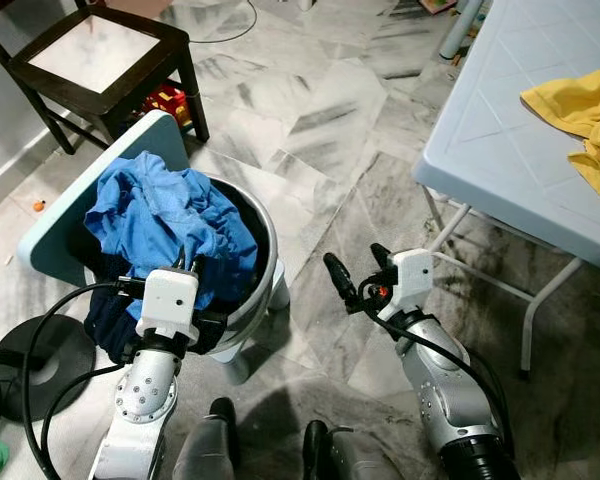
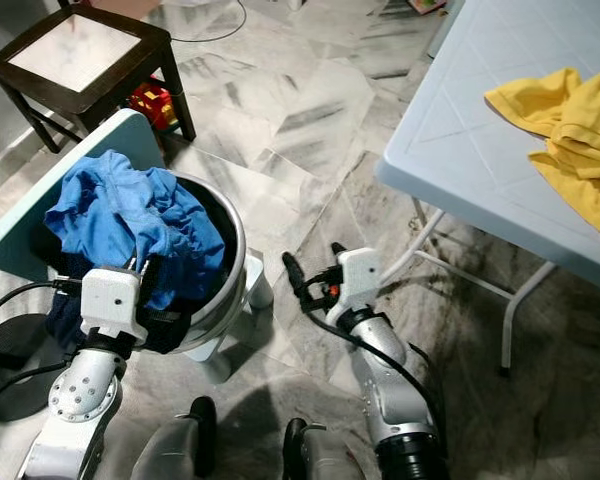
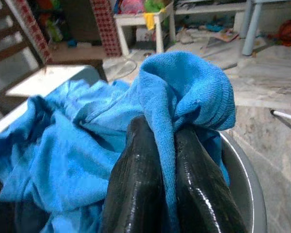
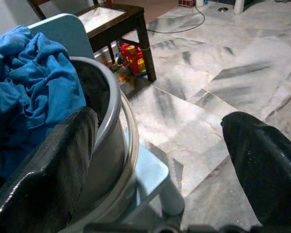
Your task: Hang hanger
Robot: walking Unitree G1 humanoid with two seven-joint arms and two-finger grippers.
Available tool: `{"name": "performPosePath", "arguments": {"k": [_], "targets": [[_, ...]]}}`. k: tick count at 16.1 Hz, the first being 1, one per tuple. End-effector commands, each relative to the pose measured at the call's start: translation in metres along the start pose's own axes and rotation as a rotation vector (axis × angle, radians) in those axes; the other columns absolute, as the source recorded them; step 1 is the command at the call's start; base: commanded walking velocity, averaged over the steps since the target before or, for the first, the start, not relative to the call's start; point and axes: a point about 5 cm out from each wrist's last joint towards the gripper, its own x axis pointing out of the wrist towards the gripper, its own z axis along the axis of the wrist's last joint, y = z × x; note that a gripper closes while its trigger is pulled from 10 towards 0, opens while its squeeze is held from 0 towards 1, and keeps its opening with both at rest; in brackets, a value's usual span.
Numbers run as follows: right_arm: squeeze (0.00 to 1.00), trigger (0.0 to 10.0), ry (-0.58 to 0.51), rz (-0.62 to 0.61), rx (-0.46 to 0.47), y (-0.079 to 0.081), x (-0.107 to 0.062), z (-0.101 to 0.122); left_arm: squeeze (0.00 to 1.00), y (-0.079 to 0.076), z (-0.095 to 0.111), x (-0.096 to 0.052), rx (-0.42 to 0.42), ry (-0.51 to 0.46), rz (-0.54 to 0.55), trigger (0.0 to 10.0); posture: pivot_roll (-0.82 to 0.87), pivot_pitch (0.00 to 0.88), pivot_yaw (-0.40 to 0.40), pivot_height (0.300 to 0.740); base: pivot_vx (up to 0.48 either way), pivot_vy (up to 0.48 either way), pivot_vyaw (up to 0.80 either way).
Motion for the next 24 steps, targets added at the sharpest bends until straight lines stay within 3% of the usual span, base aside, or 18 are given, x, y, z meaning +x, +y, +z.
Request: {"name": "performPosePath", "arguments": {"k": [1,5,11,16,19,24], "targets": [[0.00,10.0,0.017,-0.052,0.022,-0.008,-0.006,-0.007,0.00,-0.009,-0.011,0.001,-0.063,0.081,-0.045,10.0,0.17,0.192,-0.058,0.740,0.000,0.000,0.00],[0.00,10.0,0.005,-0.116,0.033,-0.014,-0.005,-0.007,0.00,-0.018,-0.010,0.013,-0.085,0.071,-0.136,10.0,0.16,0.136,-0.028,0.740,0.000,0.000,-0.60],[0.00,10.0,-0.020,-0.198,0.068,-0.026,-0.001,-0.010,0.00,-0.031,-0.018,0.034,-0.078,0.075,-0.213,10.0,0.16,0.000,0.002,0.740,0.000,0.000,0.00],[0.00,10.0,0.034,-0.199,0.094,-0.026,0.008,-0.025,0.00,-0.044,-0.029,0.046,-0.126,0.108,-0.257,10.0,0.16,0.000,-0.018,0.740,0.000,0.000,0.00],[0.00,10.0,0.012,-0.189,0.067,-0.027,0.011,-0.020,0.00,-0.043,-0.028,0.049,-0.127,0.092,-0.254,10.0,0.15,0.000,-0.019,0.740,0.000,0.000,0.00],[0.00,10.0,0.032,-0.181,0.050,-0.029,0.002,-0.029,0.00,-0.039,-0.038,0.042,-0.166,0.109,-0.233,10.0,0.13,0.000,-0.024,0.740,0.000,0.000,-0.75]]}}
